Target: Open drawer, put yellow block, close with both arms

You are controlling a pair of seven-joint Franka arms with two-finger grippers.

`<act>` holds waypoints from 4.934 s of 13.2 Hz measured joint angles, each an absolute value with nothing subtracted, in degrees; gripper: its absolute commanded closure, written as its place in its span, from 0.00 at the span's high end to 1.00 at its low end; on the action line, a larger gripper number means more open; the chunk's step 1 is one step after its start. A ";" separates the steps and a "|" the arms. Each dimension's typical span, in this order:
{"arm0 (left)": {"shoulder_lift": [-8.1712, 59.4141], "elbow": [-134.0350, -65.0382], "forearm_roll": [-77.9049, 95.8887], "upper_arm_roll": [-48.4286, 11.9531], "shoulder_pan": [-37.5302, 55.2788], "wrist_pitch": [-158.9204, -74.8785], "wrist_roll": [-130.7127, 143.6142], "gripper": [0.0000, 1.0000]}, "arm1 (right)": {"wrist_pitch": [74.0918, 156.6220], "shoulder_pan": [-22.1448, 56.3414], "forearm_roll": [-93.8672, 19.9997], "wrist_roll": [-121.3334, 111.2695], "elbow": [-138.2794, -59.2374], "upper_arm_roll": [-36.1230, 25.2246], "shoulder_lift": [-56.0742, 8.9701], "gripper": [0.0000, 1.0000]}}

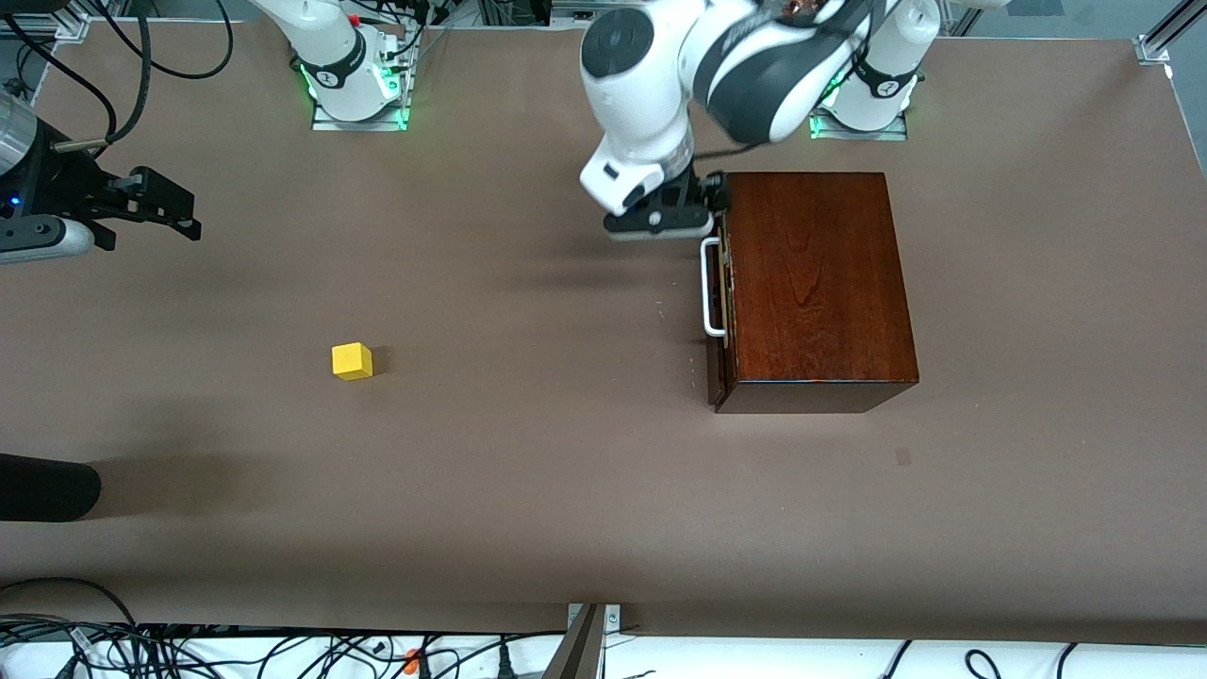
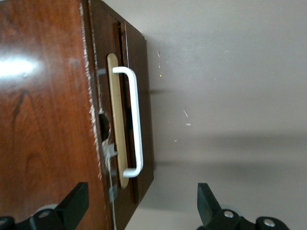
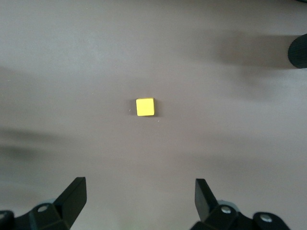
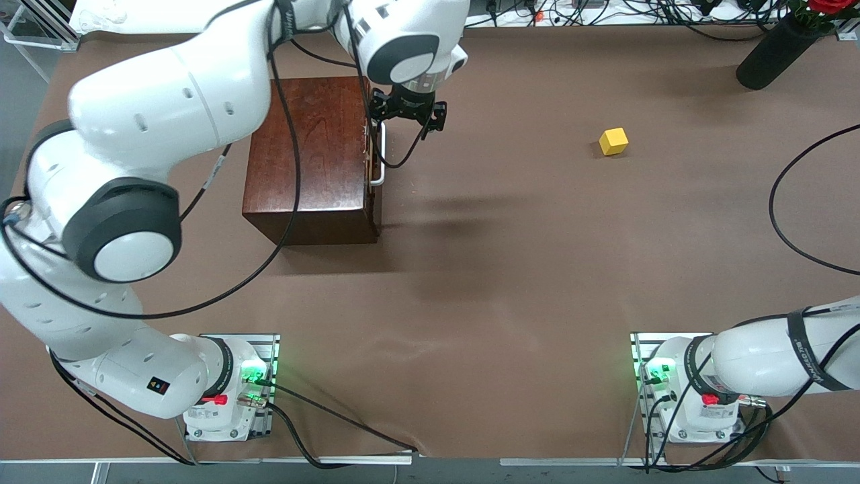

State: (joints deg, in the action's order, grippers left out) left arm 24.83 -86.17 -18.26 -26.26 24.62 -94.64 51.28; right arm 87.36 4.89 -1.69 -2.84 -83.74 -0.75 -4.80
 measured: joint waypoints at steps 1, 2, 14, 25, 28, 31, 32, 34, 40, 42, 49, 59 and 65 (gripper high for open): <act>26.24 -86.11 -19.55 -26.26 24.63 -95.11 51.34 1.00 | 87.36 4.89 -1.70 -2.84 -83.74 -0.75 -4.81 1.00; 27.51 -86.08 -20.65 -26.26 24.64 -95.52 51.37 1.00 | 87.36 4.89 -1.71 -2.84 -83.74 -0.75 -4.83 1.00; 35.78 -86.74 -25.15 -25.16 24.57 -99.94 51.50 1.00 | 87.34 4.89 -1.73 -2.84 -83.74 -0.75 -4.87 1.00; 38.03 -86.91 -26.77 -24.66 24.61 -102.05 51.78 1.00 | 87.34 4.89 -1.73 -2.84 -83.74 -0.76 -4.87 1.00; 38.12 -86.91 -26.80 -24.64 24.60 -102.36 52.25 1.00 | 87.34 4.89 -1.73 -2.84 -83.74 -0.76 -4.87 1.00; 38.12 -86.91 -26.80 -24.65 24.62 -103.06 53.47 1.00 | 87.34 4.88 -1.73 -2.84 -83.74 -0.77 -4.87 1.00; 38.12 -86.92 -26.80 -24.67 24.65 -103.35 53.88 1.00 | 87.34 4.88 -1.73 -2.84 -83.74 -0.77 -4.87 1.00; 38.12 -86.92 -26.80 -24.72 24.86 -104.49 55.26 1.00 | 87.34 4.87 -1.73 -2.84 -83.74 -0.79 -4.87 1.00; 39.03 -85.49 -26.81 -24.48 26.97 -107.68 59.00 1.00 | 87.34 4.80 -1.73 -2.84 -83.74 -1.08 -4.87 1.00; 39.75 -84.35 -26.84 -24.35 27.68 -107.73 59.75 1.00 | 87.34 4.79 -1.73 -2.84 -83.74 -1.09 -4.87 1.00; 43.35 -78.23 -26.90 -23.97 30.97 -107.94 62.34 1.00 | 87.34 4.54 -1.73 -2.84 -83.74 -1.32 -4.87 1.00; 48.37 -69.98 -26.89 -24.08 34.72 -109.15 64.37 1.00 | 87.34 4.51 -1.73 -2.84 -83.74 -1.32 -4.88 1.00; 50.66 -64.31 -26.08 -24.42 36.50 -109.89 65.03 1.00 | 87.39 4.47 -1.72 -2.84 -83.74 -1.44 -5.01 1.00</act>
